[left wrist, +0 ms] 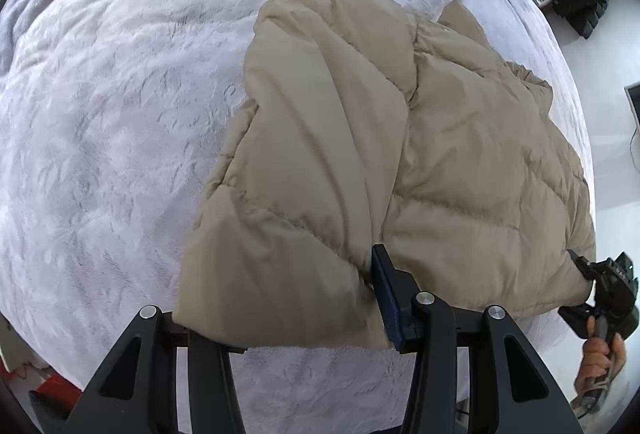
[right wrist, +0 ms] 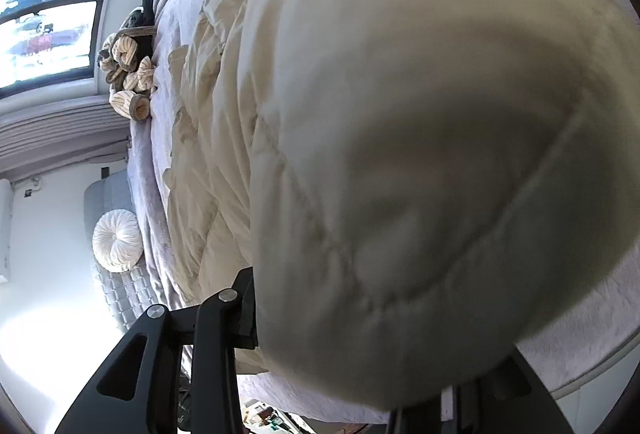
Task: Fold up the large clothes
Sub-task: 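Lower the lifted fold onto the jacket and release both tools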
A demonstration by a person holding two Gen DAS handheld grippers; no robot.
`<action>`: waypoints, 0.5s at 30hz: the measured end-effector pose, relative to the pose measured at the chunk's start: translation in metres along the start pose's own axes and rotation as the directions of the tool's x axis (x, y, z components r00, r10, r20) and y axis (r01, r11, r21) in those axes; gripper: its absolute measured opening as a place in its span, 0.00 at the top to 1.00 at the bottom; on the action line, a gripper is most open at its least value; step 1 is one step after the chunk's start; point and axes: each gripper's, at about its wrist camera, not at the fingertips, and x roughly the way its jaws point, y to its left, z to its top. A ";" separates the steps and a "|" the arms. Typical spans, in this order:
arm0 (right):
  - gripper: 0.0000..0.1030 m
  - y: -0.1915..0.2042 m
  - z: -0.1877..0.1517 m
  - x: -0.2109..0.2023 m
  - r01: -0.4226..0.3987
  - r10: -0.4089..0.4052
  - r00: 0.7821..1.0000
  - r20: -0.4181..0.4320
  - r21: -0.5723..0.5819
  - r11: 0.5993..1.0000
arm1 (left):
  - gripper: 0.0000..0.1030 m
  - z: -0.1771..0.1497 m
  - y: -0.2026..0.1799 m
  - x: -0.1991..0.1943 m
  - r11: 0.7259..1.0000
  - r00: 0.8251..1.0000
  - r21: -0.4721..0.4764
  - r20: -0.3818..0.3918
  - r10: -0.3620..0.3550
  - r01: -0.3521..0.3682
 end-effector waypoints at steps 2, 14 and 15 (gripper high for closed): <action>0.54 0.003 -0.003 -0.005 0.020 -0.020 1.000 0.003 -0.001 1.000 | 0.52 0.000 -0.001 -0.006 1.000 1.000 0.014 0.005 0.008 -0.008; 0.41 -0.032 -0.052 -0.034 0.112 -0.112 0.994 0.016 -0.018 0.994 | 0.52 0.003 -0.004 -0.047 0.995 0.999 0.087 -0.006 0.045 -0.044; 0.41 -0.029 -0.054 -0.035 0.127 -0.127 0.992 0.021 -0.025 0.992 | 0.52 0.002 -0.004 -0.051 0.994 0.999 0.105 -0.010 0.043 -0.042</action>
